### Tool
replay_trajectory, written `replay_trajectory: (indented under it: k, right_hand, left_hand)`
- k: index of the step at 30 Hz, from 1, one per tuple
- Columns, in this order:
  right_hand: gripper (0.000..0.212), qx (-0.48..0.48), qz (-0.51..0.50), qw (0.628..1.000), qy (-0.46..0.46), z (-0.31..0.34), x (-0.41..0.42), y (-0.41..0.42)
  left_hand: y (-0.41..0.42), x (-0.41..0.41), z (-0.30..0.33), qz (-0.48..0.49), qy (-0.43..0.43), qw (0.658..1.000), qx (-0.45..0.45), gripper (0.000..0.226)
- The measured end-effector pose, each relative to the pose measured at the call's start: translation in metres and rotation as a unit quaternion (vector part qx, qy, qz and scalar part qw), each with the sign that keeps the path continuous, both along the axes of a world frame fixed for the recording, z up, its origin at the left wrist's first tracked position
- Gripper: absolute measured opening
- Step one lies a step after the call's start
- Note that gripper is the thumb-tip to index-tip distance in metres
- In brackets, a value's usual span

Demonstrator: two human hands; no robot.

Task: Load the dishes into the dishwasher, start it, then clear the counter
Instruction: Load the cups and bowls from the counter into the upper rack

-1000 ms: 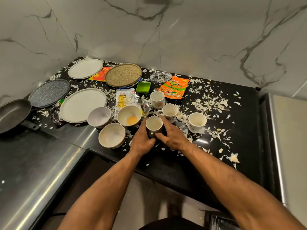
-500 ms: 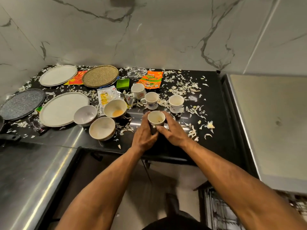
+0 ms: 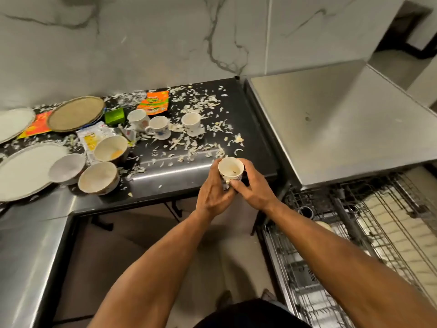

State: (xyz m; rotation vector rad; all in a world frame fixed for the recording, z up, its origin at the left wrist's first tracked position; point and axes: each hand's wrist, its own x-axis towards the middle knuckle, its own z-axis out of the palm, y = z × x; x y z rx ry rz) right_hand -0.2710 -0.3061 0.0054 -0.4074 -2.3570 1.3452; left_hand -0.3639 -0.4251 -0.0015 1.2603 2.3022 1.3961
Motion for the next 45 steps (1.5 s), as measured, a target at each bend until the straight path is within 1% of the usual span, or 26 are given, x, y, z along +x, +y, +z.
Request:
replay_trajectory:
  k: [2,5,12,16,21,25,27,30,33,36,38,39,41,43,45]
  right_hand:
    - [0.052,-0.009,-0.022,1.000,0.002,-0.001,0.025,0.007]
    - [0.054,-0.014,-0.058,0.998,-0.002,-0.005,0.063,0.016]
    - [0.056,-0.038,-0.147,0.988,-0.019,-0.017,0.170,0.042]
    - [0.056,-0.056,-0.187,0.980,-0.024,-0.026,0.230,0.052]
    - [0.060,-0.098,-0.240,0.965,-0.035,-0.035,0.291,0.056]
    - [0.073,-0.115,-0.279,0.949,-0.086,-0.047,0.329,0.060]
    - [0.073,-0.138,-0.305,0.937,-0.098,-0.057,0.346,0.062]
    - [0.069,-0.177,-0.331,0.923,-0.090,-0.070,0.359,0.067]
    - [0.071,-0.231,-0.359,0.901,-0.082,-0.081,0.365,0.074]
    - [0.069,-0.303,-0.383,0.872,-0.046,-0.097,0.367,0.082]
    - [0.072,-0.333,-0.395,0.855,-0.037,-0.108,0.367,0.088]
    - [0.069,-0.341,-0.397,0.851,-0.039,-0.112,0.367,0.090]
    - [0.055,-0.361,-0.401,0.841,-0.040,-0.122,0.364,0.096]
    - [0.055,-0.394,-0.421,0.817,-0.034,-0.132,0.362,0.101]
    - [0.052,-0.441,-0.443,0.780,-0.029,-0.142,0.360,0.105]
  left_hand:
    - [0.012,0.021,0.000,-0.019,0.005,1.000,0.003,0.068]
    - [0.029,0.049,-0.005,-0.045,0.006,0.999,-0.010,0.068]
    - [0.069,0.143,-0.011,-0.117,-0.004,0.992,-0.042,0.076]
    - [0.091,0.194,-0.016,-0.166,-0.012,0.984,-0.062,0.072]
    - [0.115,0.242,-0.027,-0.240,0.006,0.964,-0.112,0.079]
    - [0.135,0.264,-0.037,-0.315,0.019,0.930,-0.186,0.087]
    - [0.147,0.276,-0.040,-0.351,0.036,0.909,-0.221,0.084]
    - [0.164,0.287,-0.044,-0.378,0.057,0.892,-0.243,0.078]
    - [0.182,0.291,-0.054,-0.406,0.073,0.871,-0.268,0.074]
    - [0.197,0.291,-0.071,-0.425,0.104,0.845,-0.307,0.079]
    - [0.207,0.292,-0.083,-0.430,0.127,0.828,-0.337,0.083]
    - [0.210,0.292,-0.086,-0.435,0.136,0.822,-0.341,0.084]
    - [0.220,0.292,-0.096,-0.450,0.143,0.810,-0.348,0.084]
    - [0.230,0.292,-0.108,-0.459,0.137,0.801,-0.360,0.085]
    - [0.238,0.291,-0.118,-0.468,0.139,0.792,-0.366,0.088]
